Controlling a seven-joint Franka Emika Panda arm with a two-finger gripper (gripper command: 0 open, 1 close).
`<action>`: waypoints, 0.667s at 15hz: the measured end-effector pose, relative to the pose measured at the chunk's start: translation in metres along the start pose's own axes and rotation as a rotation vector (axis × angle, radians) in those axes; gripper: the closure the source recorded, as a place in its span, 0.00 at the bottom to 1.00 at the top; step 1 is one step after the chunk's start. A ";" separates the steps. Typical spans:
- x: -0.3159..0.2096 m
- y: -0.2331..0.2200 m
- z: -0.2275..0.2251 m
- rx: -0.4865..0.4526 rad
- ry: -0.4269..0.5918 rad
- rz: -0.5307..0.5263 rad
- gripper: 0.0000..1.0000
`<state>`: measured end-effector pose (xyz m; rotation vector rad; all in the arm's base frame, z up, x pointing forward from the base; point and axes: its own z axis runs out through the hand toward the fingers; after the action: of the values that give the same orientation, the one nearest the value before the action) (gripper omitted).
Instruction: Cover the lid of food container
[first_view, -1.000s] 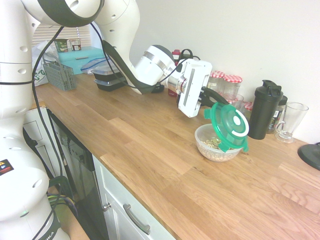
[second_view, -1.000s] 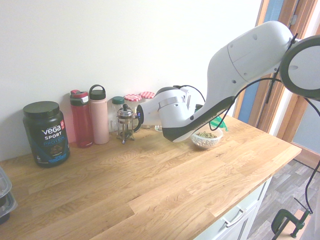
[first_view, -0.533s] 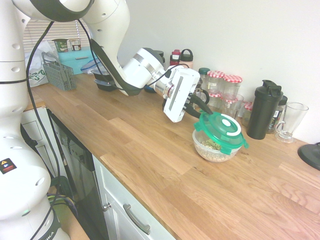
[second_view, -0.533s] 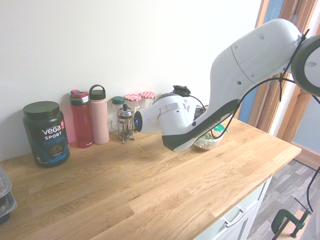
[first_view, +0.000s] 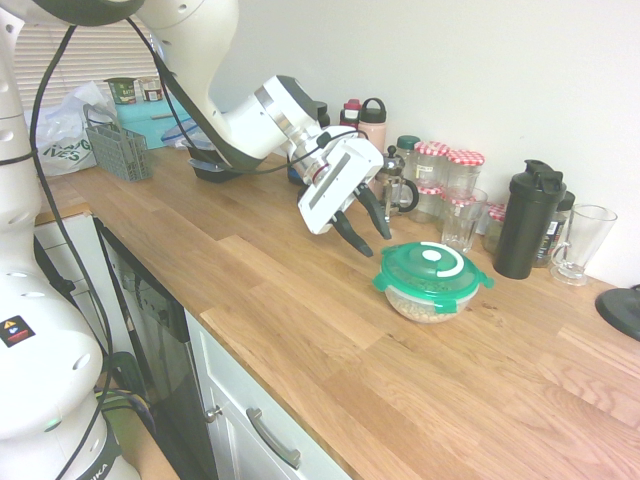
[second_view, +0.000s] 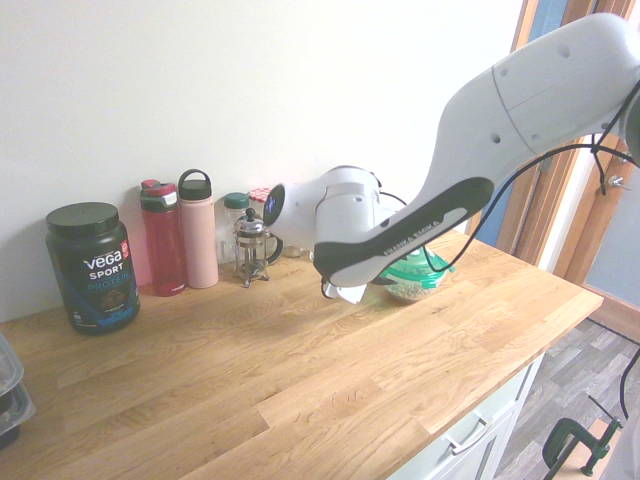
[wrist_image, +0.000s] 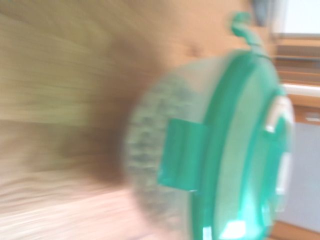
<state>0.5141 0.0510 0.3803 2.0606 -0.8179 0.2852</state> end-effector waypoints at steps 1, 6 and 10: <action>0.012 0.007 -0.013 0.050 -0.045 0.000 0.00; 0.060 0.035 -0.057 0.316 -0.278 -0.017 0.00; 0.068 0.032 -0.050 0.523 -0.471 -0.026 0.00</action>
<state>0.5502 0.0480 0.4627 2.6842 -1.0788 -0.0138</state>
